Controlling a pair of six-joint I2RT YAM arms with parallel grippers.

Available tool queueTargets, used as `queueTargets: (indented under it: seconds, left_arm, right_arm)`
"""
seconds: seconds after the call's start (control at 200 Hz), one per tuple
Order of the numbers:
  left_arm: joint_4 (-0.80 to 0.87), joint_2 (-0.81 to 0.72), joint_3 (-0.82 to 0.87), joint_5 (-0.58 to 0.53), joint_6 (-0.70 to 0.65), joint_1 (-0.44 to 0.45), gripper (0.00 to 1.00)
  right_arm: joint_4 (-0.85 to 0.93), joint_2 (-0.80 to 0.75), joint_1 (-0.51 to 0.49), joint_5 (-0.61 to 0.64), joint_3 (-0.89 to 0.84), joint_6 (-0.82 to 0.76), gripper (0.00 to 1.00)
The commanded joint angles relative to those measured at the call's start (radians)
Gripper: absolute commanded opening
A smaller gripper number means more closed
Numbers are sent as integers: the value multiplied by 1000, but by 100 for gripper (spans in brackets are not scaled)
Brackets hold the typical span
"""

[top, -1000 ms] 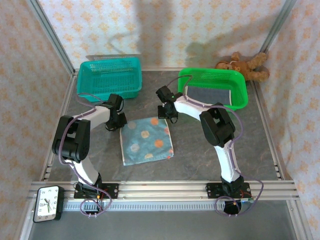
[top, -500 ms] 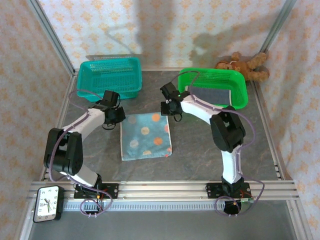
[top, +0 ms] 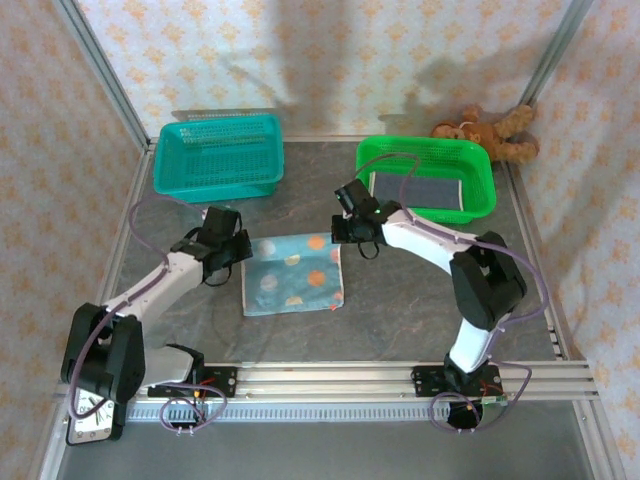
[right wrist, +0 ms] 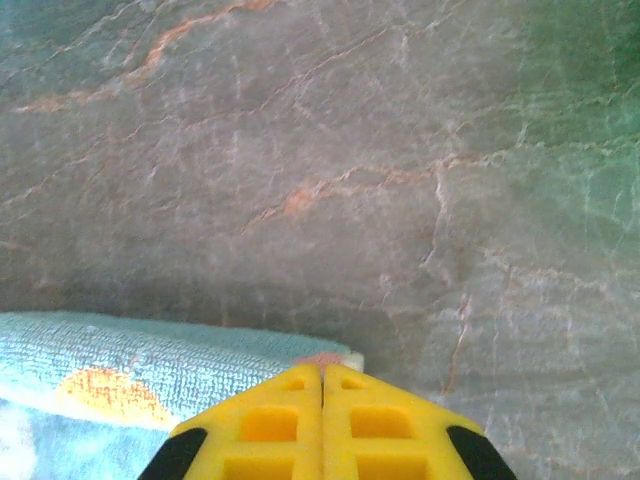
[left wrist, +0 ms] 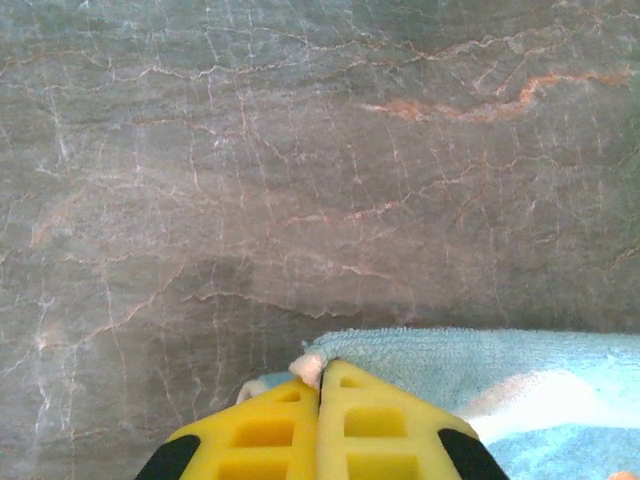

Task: Fold and stack the towels

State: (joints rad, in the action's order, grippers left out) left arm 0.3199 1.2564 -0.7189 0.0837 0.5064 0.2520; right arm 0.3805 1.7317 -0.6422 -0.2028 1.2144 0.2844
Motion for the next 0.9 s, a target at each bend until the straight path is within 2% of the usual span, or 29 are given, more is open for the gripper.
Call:
queueTargets:
  seconds: [0.0, 0.44, 0.52, 0.55, 0.595, 0.681, 0.721, 0.766, 0.896]
  left_arm:
    - [-29, -57, 61, -99, 22, 15, 0]
    - [-61, -319, 290, -130, 132, 93, 0]
    - [-61, -363, 321, -121, 149, 110, 0]
    - [-56, -386, 331, -116, 156, 116, 10]
    - [-40, -424, 341, -106, 170, 126, 35]
    - [11, -513, 361, -105, 212, 160, 57]
    - [40, -557, 366, -100, 238, 174, 66]
    - [79, -597, 370, -97, 269, 185, 72]
    - [182, -678, 358, -88, 331, 188, 70]
  right_arm:
    - [-40, -75, -32, 63, -56, 19, 0]
    - [-133, -202, -150, 141, -278, 75, 0]
    - [-152, -222, -164, 142, -316, 79, 12]
    - [-157, -235, -172, 140, -330, 82, 14]
    - [-162, -258, -188, 144, -351, 89, 20]
    - [-144, -302, -218, 164, -374, 106, 42]
    - [-128, -319, -225, 171, -378, 117, 49]
    - [-104, -334, -229, 176, -378, 131, 50]
    - [-37, -341, -229, 192, -355, 159, 48]
